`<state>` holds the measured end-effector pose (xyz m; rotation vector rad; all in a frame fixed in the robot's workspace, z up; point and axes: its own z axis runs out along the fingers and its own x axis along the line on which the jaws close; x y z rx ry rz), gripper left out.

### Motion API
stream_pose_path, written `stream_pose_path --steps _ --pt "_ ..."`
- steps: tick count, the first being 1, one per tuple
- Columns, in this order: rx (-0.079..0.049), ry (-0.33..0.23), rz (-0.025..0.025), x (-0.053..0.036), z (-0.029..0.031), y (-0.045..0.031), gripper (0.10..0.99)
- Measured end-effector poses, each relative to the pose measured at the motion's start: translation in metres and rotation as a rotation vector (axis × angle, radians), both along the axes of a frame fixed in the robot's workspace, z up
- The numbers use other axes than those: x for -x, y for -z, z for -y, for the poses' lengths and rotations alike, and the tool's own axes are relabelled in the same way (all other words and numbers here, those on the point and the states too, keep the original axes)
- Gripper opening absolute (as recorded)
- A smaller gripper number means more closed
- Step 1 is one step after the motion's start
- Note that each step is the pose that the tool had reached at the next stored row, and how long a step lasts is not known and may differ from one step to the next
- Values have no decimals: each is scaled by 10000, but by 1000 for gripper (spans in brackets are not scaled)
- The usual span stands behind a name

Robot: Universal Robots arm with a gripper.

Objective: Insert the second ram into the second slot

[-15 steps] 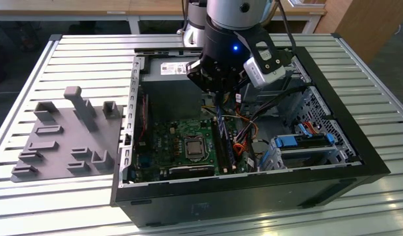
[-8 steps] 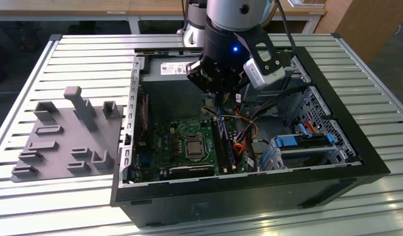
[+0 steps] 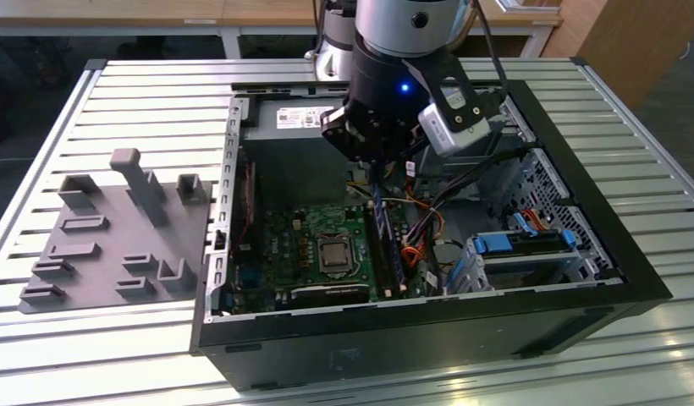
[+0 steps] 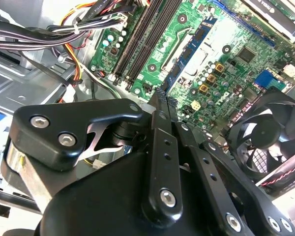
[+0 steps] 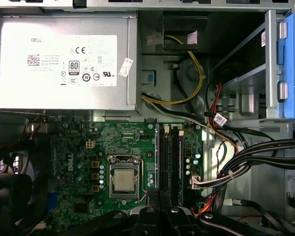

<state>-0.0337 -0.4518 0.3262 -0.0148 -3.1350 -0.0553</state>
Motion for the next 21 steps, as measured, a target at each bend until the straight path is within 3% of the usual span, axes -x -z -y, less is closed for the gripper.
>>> stream_pose_path --steps 21 --pt "1 1 0 0 1 49 114"
